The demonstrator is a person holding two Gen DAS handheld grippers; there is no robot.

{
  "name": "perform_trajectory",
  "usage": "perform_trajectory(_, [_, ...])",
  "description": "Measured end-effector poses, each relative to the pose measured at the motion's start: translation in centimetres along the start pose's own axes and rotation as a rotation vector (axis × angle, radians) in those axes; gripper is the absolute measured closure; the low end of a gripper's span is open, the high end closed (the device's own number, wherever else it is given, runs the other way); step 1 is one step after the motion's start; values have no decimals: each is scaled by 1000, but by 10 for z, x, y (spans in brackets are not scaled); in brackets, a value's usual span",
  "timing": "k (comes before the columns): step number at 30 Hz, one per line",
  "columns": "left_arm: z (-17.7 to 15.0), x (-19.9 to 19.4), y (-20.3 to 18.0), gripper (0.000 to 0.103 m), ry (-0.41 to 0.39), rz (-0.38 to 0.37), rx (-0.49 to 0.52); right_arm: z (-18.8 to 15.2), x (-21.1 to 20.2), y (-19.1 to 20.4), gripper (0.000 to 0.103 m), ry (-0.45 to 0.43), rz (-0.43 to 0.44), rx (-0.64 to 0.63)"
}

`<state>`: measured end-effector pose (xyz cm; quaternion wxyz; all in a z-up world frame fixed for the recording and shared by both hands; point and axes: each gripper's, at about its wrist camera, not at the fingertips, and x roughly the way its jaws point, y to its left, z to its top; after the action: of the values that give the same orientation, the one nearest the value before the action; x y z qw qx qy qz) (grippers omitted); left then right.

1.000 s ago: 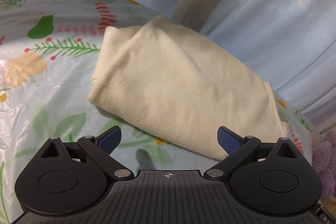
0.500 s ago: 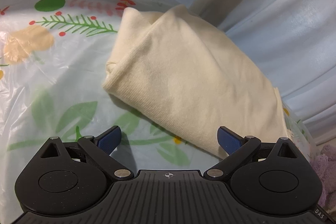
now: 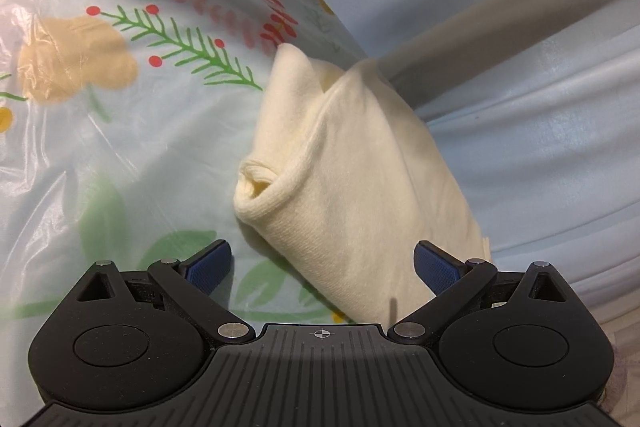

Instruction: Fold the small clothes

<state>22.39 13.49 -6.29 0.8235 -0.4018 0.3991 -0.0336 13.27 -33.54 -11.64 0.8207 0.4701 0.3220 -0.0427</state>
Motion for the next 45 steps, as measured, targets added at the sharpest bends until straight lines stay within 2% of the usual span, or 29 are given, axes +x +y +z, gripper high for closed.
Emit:
perform_trajectory(3, [9,2,5,3,-18,-21,-33,6,10,8,59,-15,-4,-15])
perform_trajectory(6, [15,5,6,12,-36,-4,-21,8,20,13,61,-14,-8,-20])
perform_trajectory(9, [20,8,1,21,-39,38,18,7,27,16,77,-18,-24,-33])
perform_trajectory(10, [21,8,0,26,-40,49,25,7,28,15,86,-20,-28,-37])
perform_trajectory(12, [22,11,-3,40,-44,90,50,6,30,16,90,-23,-40,-54])
perform_trajectory(14, [23,11,-3,58,-47,125,64,5,29,20,92,-32,-67,-103])
perform_trajectory(16, [24,9,-1,67,-47,130,56,4,27,27,94,-46,-84,-156])
perform_trajectory(17, [25,8,1,71,-49,124,52,4,25,27,95,-56,-64,-151])
perform_trajectory(19, [27,4,2,75,-54,118,50,8,21,17,95,-66,18,-66])
perform_trajectory(20, [27,3,2,76,-58,114,53,11,19,13,95,-77,17,-52])
perform_trajectory(23, [28,4,-1,77,-64,153,102,9,21,19,95,-73,-88,-189])
perform_trajectory(25, [29,4,-1,76,-62,160,117,6,21,23,95,-61,-118,-250])
perform_trajectory(27, [31,-1,3,70,-72,158,101,8,17,28,89,-56,-139,-284])
perform_trajectory(29, [36,-7,10,55,-91,161,82,13,4,33,81,-99,-179,-324])
perform_trajectory(32, [46,-12,20,52,-94,124,39,18,-13,47,79,-178,-221,-447])
perform_trajectory(34, [50,-8,25,43,-60,53,8,14,-17,64,78,-208,-196,-546])
perform_trajectory(36, [52,0,28,38,-12,-18,-36,6,-12,84,67,-208,-144,-627])
perform_trajectory(37, [53,3,28,35,5,-44,-50,0,-7,92,65,-196,-111,-657])
perform_trajectory(38, [53,10,27,25,27,-61,-60,-8,1,103,64,-174,-79,-683])
perform_trajectory(42, [56,20,16,26,28,-40,-2,-46,35,135,65,-34,30,-757])
perform_trajectory(43, [57,22,14,29,28,-40,5,-56,44,142,66,-6,39,-788])
perform_trajectory(45, [59,26,12,40,40,-46,7,-75,61,155,77,34,40,-858])
